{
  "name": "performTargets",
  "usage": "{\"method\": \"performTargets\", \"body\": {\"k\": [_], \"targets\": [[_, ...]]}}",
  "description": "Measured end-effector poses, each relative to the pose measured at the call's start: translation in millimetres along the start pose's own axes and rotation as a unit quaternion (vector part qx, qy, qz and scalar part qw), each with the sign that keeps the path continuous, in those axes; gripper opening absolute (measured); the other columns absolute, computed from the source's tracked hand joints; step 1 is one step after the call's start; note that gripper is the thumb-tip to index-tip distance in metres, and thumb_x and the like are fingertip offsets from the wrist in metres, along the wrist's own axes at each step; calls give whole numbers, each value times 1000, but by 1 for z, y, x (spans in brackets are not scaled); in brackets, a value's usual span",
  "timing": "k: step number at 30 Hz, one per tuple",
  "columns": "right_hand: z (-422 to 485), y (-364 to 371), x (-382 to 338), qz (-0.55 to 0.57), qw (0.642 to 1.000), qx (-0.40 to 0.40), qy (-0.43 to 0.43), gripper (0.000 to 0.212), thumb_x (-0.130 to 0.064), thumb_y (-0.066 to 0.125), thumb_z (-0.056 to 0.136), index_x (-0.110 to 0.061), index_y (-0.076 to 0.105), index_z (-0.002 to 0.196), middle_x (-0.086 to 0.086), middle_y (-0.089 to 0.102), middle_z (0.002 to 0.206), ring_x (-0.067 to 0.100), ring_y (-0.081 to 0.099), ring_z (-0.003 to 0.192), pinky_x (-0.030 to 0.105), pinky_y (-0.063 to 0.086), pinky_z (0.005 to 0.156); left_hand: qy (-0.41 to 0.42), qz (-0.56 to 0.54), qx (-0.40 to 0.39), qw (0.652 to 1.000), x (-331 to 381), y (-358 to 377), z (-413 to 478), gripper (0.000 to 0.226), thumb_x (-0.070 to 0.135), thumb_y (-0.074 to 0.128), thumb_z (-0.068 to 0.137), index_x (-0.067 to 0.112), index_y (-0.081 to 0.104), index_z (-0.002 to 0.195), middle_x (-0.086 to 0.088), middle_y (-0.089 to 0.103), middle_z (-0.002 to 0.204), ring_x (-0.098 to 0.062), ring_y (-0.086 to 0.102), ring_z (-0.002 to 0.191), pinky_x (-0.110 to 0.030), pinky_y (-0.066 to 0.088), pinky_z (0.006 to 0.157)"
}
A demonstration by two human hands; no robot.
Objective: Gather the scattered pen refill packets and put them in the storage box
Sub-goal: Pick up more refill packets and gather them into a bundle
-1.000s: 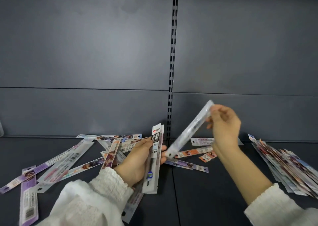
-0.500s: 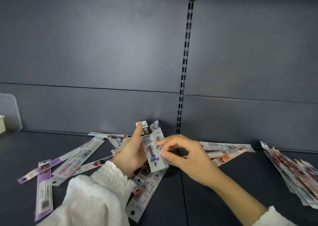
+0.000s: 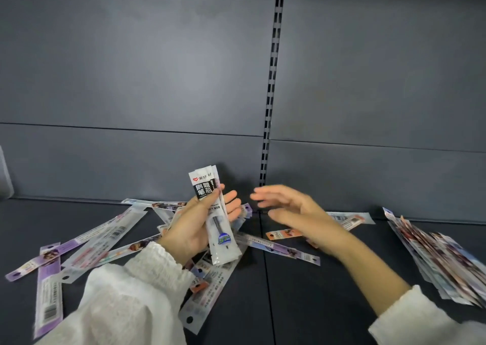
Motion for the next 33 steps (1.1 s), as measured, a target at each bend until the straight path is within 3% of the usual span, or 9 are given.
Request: {"method": "performTargets", "body": {"k": [4, 9, 12, 16, 20, 24, 28, 31, 33], "targets": [[-12, -80, 55, -162, 979, 70, 97, 50, 3, 56, 85, -39, 58, 112, -10, 60, 127, 11, 52, 126, 37, 41, 107, 19, 55, -21, 998, -1, -2, 5, 15, 24, 55, 94, 15, 62, 103, 3, 57, 63, -9, 48, 44, -23, 48, 46], [-29, -102, 109, -318, 916, -40, 241, 69, -35, 64, 86, -32, 31, 147, -5, 31, 153, 15, 28, 141, 33, 23, 117, 21, 67, -41, 997, -7, 0, 6, 22, 25, 54, 95, 12, 59, 112, 1, 53, 64, -9, 42, 44, -22, 43, 43], [-21, -96, 113, -358, 905, -16, 227, 70, -50, 59, 87, -34, 28, 148, -6, 34, 151, 16, 28, 142, 40, 20, 118, 24, 76, -41, 996, -11, 2, 4, 24, 23, 54, 95, 10, 59, 114, 0, 54, 64, -9, 43, 43, -21, 44, 43], [-16, -84, 100, -428, 889, -28, 160, 47, -51, 57, 88, -46, 48, 134, -12, 47, 129, 13, 35, 127, 44, 26, 108, 22, 80, -41, 996, -13, 4, 2, 25, 23, 54, 95, 10, 58, 115, 0, 54, 62, -10, 44, 43, -23, 44, 43], [-16, -74, 92, -429, 897, -22, 107, 31, -45, 60, 89, -50, 60, 120, -15, 46, 127, 8, 31, 124, 42, 21, 107, 23, 94, -35, 995, -15, 4, 1, 26, 23, 54, 94, 9, 57, 116, -1, 53, 64, -11, 45, 43, -23, 45, 43], [-11, -70, 83, -429, 901, -2, 68, 18, -42, 66, 84, -42, 68, 102, -21, 52, 115, 4, 37, 117, 34, 19, 97, 25, 97, -34, 994, -16, 4, 1, 27, 23, 54, 94, 8, 56, 117, -2, 53, 64, -11, 46, 42, -23, 45, 43], [-9, -79, 73, -460, 878, 109, 77, 6, -42, 67, 83, -37, 67, 85, -19, 65, 91, 4, 54, 97, 41, 26, 98, 30, 111, -39, 993, -15, 7, 0, 33, 32, 56, 90, 9, 57, 114, -1, 53, 63, -11, 45, 41, -24, 45, 43], [-11, -82, 60, -327, 913, 234, 74, 10, -37, 72, 81, -38, 65, 73, -18, 69, 80, 4, 62, 86, 34, 35, 92, 25, 109, -47, 993, -16, 10, 0, 50, 47, 57, 80, 10, 57, 113, -1, 53, 63, -11, 43, 42, -24, 43, 42], [-9, -75, 49, -113, 955, 269, 59, 7, -25, 72, 83, -30, 70, 78, -11, 71, 81, 11, 65, 81, 23, 48, 78, 10, 113, -72, 991, -20, 13, -1, 55, 52, 54, 79, 12, 56, 116, -1, 52, 65, -11, 42, 46, -25, 42, 43]]}}
Point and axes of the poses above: each hand's wrist, its own z-axis towards the middle knuckle, its own y-axis out of the palm, x = y × z, the point moved 4 cm from there along z, towards the middle knuckle
